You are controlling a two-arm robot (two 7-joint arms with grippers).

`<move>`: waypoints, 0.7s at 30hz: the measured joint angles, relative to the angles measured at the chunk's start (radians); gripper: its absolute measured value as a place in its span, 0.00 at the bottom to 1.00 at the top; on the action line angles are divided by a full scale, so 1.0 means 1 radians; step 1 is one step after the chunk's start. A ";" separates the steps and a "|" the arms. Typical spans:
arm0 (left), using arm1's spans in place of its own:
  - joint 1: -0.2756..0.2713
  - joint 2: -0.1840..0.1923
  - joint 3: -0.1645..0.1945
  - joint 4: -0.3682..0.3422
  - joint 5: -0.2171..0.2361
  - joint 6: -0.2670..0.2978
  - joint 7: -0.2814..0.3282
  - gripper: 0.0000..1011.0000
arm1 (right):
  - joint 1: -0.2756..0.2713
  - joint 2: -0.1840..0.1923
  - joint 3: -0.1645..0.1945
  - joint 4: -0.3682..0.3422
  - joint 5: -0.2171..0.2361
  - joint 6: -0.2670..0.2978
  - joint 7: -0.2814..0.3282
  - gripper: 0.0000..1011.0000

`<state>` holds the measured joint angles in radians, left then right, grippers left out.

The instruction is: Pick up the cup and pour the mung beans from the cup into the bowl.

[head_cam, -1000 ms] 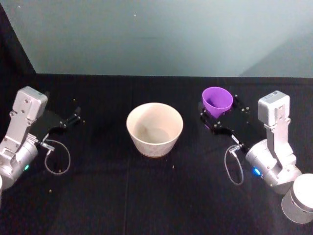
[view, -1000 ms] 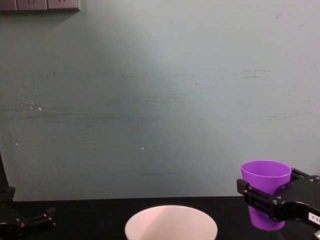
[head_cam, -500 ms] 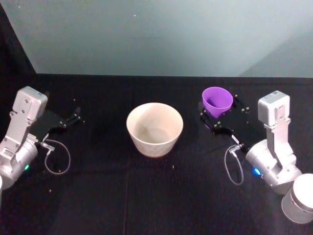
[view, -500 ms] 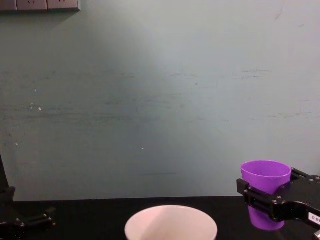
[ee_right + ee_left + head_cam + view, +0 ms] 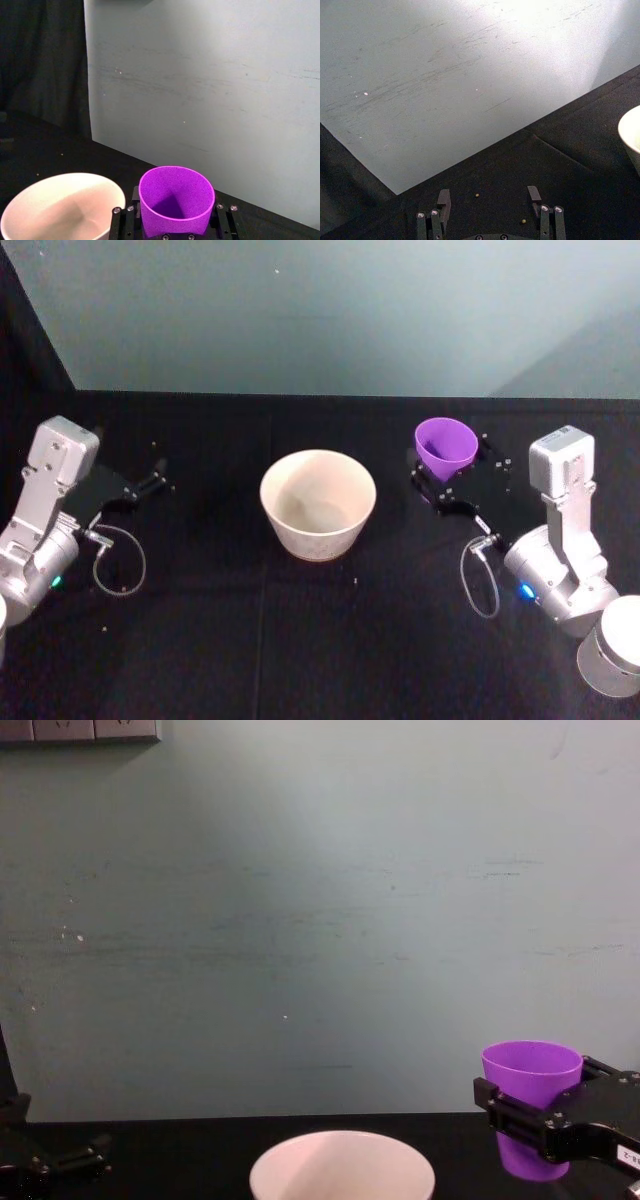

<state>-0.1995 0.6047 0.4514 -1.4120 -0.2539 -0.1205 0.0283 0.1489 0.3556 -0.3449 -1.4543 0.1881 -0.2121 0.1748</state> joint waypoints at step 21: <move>0.000 0.000 0.000 0.000 0.000 0.000 0.000 0.99 | 0.000 0.000 0.000 0.000 0.000 0.000 0.000 0.73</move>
<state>-0.1995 0.6047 0.4514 -1.4120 -0.2538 -0.1205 0.0283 0.1489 0.3555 -0.3449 -1.4544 0.1881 -0.2121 0.1748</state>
